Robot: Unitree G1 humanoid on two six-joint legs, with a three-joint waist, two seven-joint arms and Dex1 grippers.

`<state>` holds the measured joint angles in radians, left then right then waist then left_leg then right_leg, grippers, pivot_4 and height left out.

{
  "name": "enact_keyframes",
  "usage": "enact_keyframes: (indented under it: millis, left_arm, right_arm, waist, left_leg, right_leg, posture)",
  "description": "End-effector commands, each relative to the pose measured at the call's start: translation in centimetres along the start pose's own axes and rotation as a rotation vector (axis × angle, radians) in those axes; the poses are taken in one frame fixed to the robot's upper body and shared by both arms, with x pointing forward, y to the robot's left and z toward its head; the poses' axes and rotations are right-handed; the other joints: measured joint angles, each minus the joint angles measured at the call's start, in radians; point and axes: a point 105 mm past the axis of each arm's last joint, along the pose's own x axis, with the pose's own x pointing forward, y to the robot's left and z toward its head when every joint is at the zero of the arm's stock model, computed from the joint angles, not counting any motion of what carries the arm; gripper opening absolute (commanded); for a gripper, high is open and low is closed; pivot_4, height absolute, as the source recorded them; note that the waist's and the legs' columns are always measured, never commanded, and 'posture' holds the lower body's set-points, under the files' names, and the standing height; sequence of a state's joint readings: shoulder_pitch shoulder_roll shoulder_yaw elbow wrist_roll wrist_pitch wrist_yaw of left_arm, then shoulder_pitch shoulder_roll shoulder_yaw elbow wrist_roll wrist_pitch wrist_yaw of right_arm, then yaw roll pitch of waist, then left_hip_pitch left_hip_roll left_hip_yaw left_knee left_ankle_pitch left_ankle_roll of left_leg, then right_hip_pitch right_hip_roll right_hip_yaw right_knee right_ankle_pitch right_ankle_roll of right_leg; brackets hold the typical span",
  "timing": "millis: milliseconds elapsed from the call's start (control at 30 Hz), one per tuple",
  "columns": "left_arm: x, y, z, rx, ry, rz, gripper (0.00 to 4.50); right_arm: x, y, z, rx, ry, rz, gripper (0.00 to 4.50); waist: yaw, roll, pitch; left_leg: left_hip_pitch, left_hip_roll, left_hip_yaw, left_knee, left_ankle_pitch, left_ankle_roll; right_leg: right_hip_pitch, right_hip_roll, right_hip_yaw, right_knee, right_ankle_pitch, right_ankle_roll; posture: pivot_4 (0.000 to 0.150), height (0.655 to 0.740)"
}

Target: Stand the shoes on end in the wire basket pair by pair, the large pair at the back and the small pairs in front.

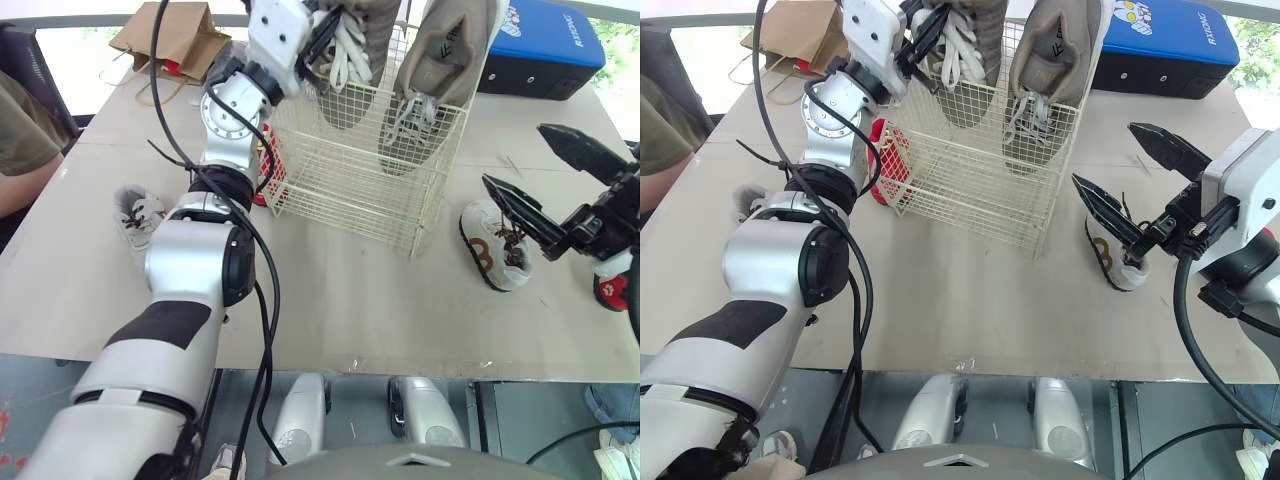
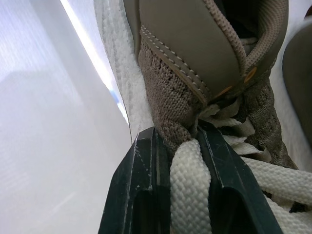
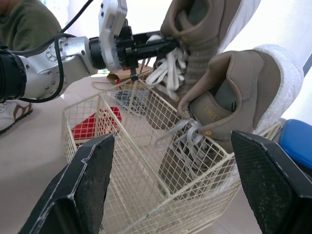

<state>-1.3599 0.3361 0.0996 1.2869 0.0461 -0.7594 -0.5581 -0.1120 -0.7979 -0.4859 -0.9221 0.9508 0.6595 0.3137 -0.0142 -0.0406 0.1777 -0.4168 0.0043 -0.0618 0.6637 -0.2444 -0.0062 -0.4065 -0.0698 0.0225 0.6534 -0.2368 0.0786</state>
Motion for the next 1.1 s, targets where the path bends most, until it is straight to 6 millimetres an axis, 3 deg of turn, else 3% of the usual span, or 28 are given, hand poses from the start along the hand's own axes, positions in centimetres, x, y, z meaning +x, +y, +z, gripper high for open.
enact_keyframes:
  millis: [33,133,233,300,433,567,667,733,933,1100]
  left_arm:
    - [-1.2,1.0,-1.5,-0.149,0.052,0.016,1.24]
    - [-2.5,1.6,-2.1,-0.258,0.044,0.006,2.37]
    - [-3.8,2.0,-2.1,-0.362,0.011,-0.042,3.84]
    - [-5.0,2.4,-1.8,-0.466,-0.014,-0.106,4.37]
    - [-7.5,2.8,-0.2,-0.690,-0.024,-0.232,4.37]
    - [-10.6,-1.6,2.5,-0.786,0.067,-0.540,4.37]
    - [-12.4,-4.8,5.4,-0.910,0.074,-0.717,4.50]
    - [-13.3,-6.8,6.8,-0.953,0.100,-0.813,4.50]
    - [-13.9,-11.4,9.8,-0.950,0.115,-0.961,4.50]
    - [-13.8,-13.3,10.4,-0.931,0.145,-0.983,4.50]
  right_arm:
    - [-0.3,-0.4,1.0,-0.042,-0.032,-0.014,3.64]
    - [-0.4,-0.5,0.8,-0.040,-0.022,-0.017,3.64]
    - [-0.7,-0.6,0.7,-0.041,-0.010,-0.020,3.64]
    - [-0.8,-0.7,0.5,-0.042,0.000,-0.024,3.64]
    - [-1.3,-1.2,-0.3,0.029,0.032,-0.063,3.64]
    - [-4.1,-3.2,-3.4,0.065,0.237,-0.222,3.64]
    - [-6.5,-3.2,-5.3,0.095,0.352,-0.303,4.40]
    - [-8.2,-3.1,-6.3,0.100,0.430,-0.362,4.49]
    - [-12.1,-3.0,-8.3,0.153,0.580,-0.557,4.49]
    - [-15.6,-5.5,-10.3,0.133,0.724,-0.842,4.49]
  waist:
    - [0.000,0.000,0.000]
    - [-0.004,0.002,-0.001]
    - [-0.002,0.002,-0.001]
    - [-0.002,0.002,-0.001]
    - [-0.004,0.002,-0.001]
    - [0.001,0.002,-0.001]
    - [0.011,0.002,-0.001]
    - [0.013,0.002,-0.001]
    - [0.010,0.004,-0.002]
    - [0.003,0.009,-0.005]
  left_leg:
    - [0.000,0.000,0.000,0.000,0.000,0.000]
    - [0.002,0.000,0.001,0.000,0.000,0.000]
    - [0.002,0.001,0.000,0.001,0.000,0.000]
    - [0.002,0.001,0.000,0.001,0.000,0.000]
    - [0.001,0.001,0.000,0.002,0.000,0.000]
    - [0.001,0.002,-0.001,0.001,0.000,0.000]
    - [0.001,0.002,-0.001,0.002,0.000,0.000]
    - [0.002,0.002,-0.002,0.003,0.000,0.000]
    - [0.014,0.002,-0.001,0.003,0.000,0.000]
    - [0.021,0.003,0.000,0.000,0.000,0.000]
  right_leg:
    - [0.000,0.000,0.000,0.000,0.000,0.000]
    - [0.000,0.000,0.001,0.002,0.000,0.000]
    - [0.000,0.001,0.000,0.003,0.000,0.000]
    - [0.000,0.001,0.000,0.004,0.000,0.000]
    - [0.000,0.001,0.000,0.004,0.000,0.000]
    - [0.001,0.001,0.000,0.005,0.000,0.000]
    - [0.001,0.001,0.000,0.003,0.000,0.000]
    - [0.004,0.001,-0.001,0.002,0.000,-0.001]
    - [0.015,0.001,0.001,0.003,-0.002,-0.002]
    - [0.023,0.002,0.002,-0.005,-0.003,-0.005]
  posture:
    - [0.150,0.7400]
    - [0.150,0.7400]
    - [0.150,0.7400]
    - [0.150,0.7400]
    - [0.150,0.7400]
    - [0.150,0.7400]
    - [0.150,0.7400]
    - [0.150,0.7400]
    - [0.150,0.7400]
    - [0.150,0.7400]
